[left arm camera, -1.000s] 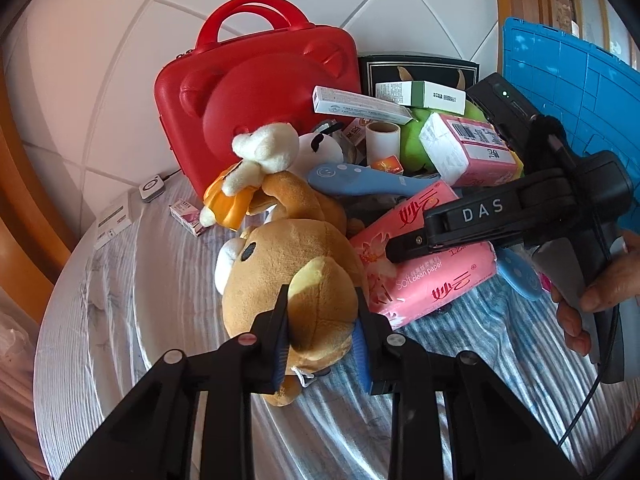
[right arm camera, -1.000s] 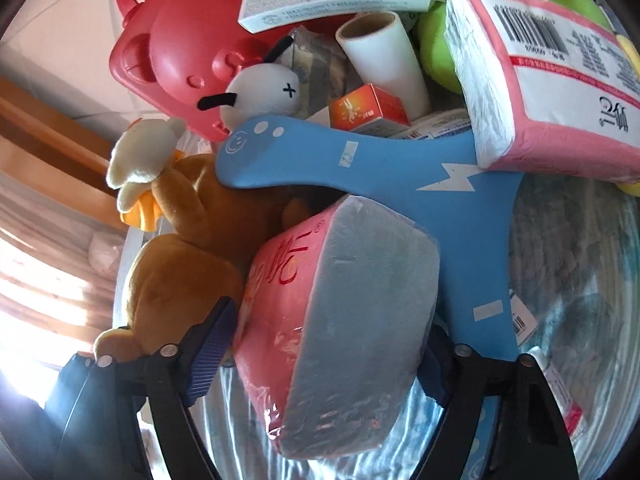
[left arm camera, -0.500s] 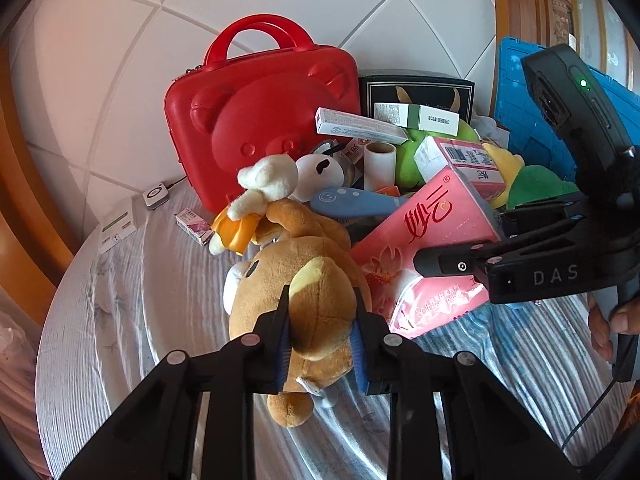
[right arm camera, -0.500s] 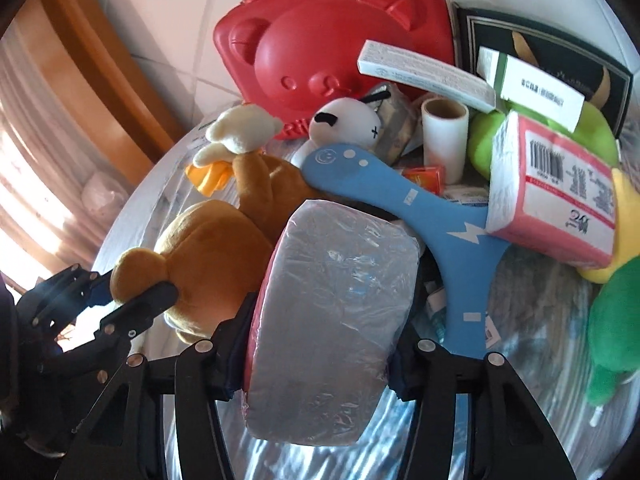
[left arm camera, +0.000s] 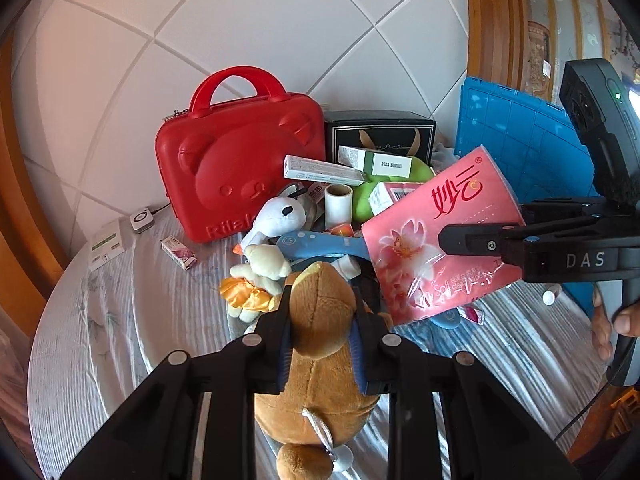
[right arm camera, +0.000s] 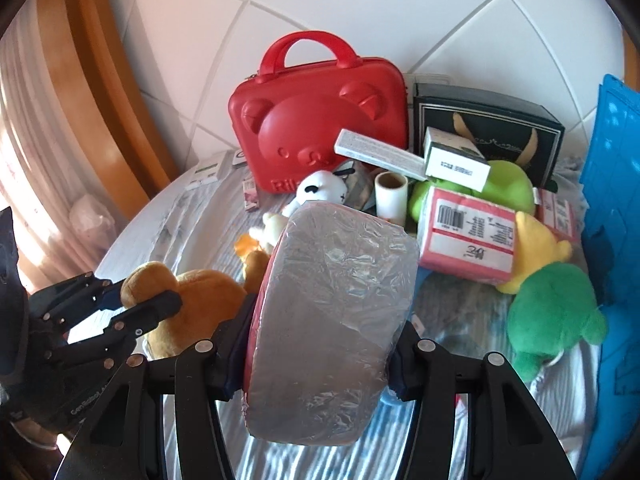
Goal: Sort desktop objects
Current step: 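Carry the teddy bear and tissue pack into the blue crate with both tools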
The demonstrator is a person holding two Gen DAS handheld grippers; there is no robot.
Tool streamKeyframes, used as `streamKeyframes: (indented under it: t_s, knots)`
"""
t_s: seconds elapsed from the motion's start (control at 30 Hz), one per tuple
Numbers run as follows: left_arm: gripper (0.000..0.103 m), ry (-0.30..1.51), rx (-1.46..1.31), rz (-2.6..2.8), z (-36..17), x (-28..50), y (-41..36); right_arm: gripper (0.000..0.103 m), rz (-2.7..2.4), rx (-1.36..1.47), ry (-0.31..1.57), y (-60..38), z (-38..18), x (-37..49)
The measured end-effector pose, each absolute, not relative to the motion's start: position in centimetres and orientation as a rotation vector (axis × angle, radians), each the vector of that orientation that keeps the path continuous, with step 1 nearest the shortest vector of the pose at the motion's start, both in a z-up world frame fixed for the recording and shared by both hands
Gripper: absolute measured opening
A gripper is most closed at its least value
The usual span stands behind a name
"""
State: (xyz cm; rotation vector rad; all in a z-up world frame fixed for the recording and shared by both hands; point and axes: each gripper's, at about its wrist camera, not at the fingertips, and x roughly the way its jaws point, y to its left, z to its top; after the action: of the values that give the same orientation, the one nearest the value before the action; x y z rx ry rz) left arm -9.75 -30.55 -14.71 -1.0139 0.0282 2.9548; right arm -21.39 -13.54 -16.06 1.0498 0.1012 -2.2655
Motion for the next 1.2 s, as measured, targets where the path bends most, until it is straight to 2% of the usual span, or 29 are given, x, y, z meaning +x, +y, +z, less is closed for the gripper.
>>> streamKeyframes:
  t_s: [0.73, 0.97, 1.2]
  knots:
    - [0.023, 0.071, -0.769, 2.863, -6.5, -9.0, -26.2, 0.054, -2.491, 0.856, -0.042, -7.0, -9.1, -16.0]
    - [0.023, 0.127, -0.629, 2.824, -2.2, -9.3, -21.8, 0.054, -2.601, 0.712, -0.053, -3.6, -4.9, -13.6]
    - [0.023, 0.164, -0.399, 2.775, 4.8, -9.3, -13.3, 0.054, -2.697, 0.536, -0.122, 3.5, 0.7, -11.5]
